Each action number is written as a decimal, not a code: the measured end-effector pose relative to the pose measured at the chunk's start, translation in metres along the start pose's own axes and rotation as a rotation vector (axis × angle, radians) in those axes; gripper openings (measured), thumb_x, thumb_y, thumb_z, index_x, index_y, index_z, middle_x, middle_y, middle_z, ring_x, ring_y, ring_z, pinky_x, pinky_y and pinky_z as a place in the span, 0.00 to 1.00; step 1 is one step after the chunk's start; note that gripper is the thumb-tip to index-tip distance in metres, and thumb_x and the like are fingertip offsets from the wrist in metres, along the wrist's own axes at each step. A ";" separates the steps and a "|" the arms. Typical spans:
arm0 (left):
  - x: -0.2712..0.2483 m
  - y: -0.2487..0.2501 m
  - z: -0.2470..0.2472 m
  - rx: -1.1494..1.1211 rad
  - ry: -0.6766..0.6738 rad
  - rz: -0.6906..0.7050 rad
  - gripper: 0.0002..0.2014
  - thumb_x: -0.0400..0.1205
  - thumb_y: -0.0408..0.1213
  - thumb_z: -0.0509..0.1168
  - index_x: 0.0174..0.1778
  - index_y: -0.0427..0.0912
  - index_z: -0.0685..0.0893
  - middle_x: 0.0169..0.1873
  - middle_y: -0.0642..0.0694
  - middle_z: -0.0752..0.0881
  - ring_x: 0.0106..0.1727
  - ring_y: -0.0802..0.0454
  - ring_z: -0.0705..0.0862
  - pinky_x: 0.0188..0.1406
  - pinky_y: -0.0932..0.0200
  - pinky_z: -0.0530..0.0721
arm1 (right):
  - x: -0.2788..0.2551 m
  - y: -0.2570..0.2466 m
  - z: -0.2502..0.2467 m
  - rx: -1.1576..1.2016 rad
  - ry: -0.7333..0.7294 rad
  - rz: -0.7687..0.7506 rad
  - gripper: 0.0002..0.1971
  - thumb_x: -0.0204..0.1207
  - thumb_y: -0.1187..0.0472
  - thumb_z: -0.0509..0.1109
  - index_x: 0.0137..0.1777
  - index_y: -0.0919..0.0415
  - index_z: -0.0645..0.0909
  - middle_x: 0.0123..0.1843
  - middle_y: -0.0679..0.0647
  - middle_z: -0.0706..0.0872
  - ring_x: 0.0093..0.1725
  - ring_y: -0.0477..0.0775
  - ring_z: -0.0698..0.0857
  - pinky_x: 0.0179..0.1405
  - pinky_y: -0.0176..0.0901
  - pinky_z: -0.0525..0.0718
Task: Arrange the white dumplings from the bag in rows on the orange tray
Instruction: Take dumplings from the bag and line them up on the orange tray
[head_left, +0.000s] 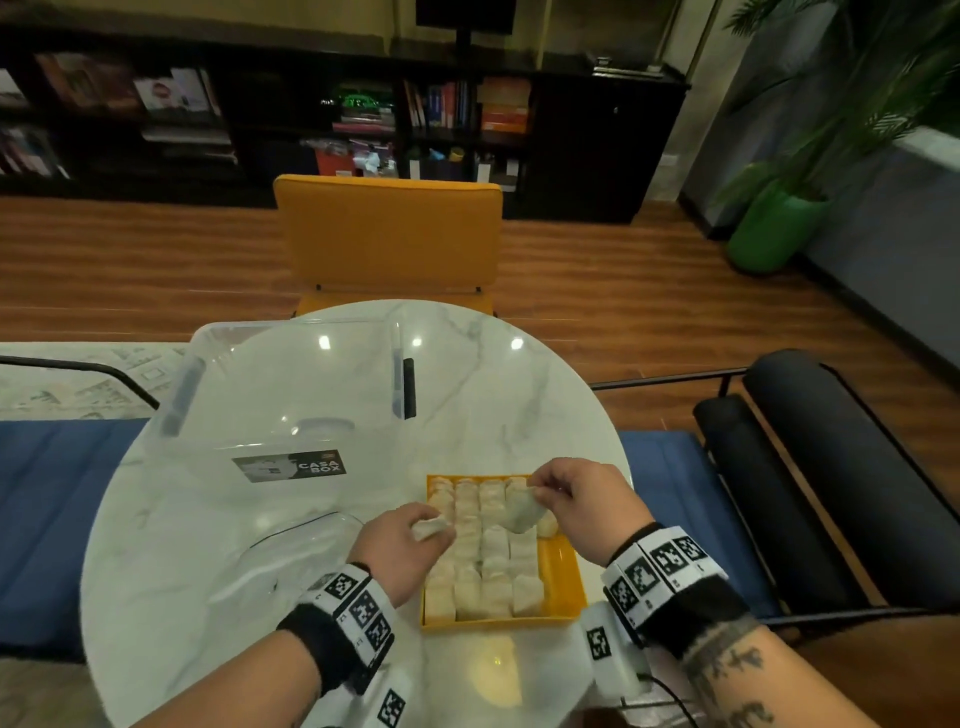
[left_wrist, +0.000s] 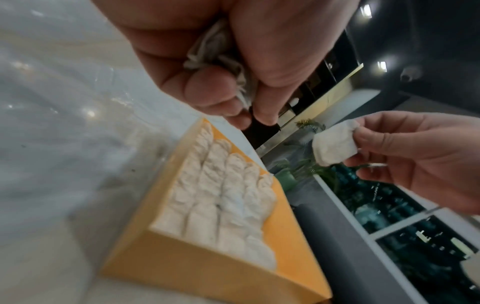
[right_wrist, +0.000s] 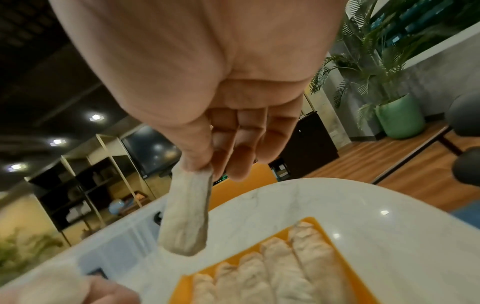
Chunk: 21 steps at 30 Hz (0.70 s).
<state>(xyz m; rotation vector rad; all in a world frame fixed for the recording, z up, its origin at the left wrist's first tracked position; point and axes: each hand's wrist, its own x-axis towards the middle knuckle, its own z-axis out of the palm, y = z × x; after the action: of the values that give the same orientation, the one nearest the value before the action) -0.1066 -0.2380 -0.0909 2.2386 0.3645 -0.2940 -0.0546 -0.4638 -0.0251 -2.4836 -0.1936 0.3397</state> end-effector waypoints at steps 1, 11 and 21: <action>0.002 -0.003 0.002 0.063 0.021 -0.016 0.16 0.78 0.55 0.68 0.60 0.55 0.85 0.55 0.54 0.88 0.58 0.54 0.85 0.54 0.62 0.79 | 0.003 0.006 0.000 -0.028 -0.016 0.027 0.06 0.82 0.57 0.69 0.48 0.46 0.86 0.43 0.43 0.87 0.42 0.42 0.83 0.38 0.30 0.76; 0.010 -0.017 0.017 0.260 -0.046 -0.096 0.24 0.82 0.49 0.66 0.74 0.50 0.74 0.65 0.45 0.84 0.64 0.48 0.83 0.58 0.61 0.80 | 0.026 0.049 0.034 -0.510 -0.401 0.147 0.09 0.78 0.55 0.68 0.54 0.47 0.87 0.52 0.50 0.88 0.52 0.54 0.87 0.56 0.47 0.86; 0.014 -0.026 0.018 0.231 -0.091 -0.121 0.24 0.81 0.51 0.66 0.73 0.52 0.75 0.63 0.45 0.85 0.62 0.47 0.84 0.57 0.61 0.80 | 0.062 0.062 0.056 -0.550 -0.307 0.171 0.14 0.79 0.60 0.68 0.64 0.56 0.81 0.61 0.55 0.82 0.59 0.59 0.85 0.61 0.50 0.84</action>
<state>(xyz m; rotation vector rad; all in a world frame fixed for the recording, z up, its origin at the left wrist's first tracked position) -0.1048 -0.2340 -0.1250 2.4229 0.4366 -0.5241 -0.0080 -0.4688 -0.1177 -2.9849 -0.2233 0.8373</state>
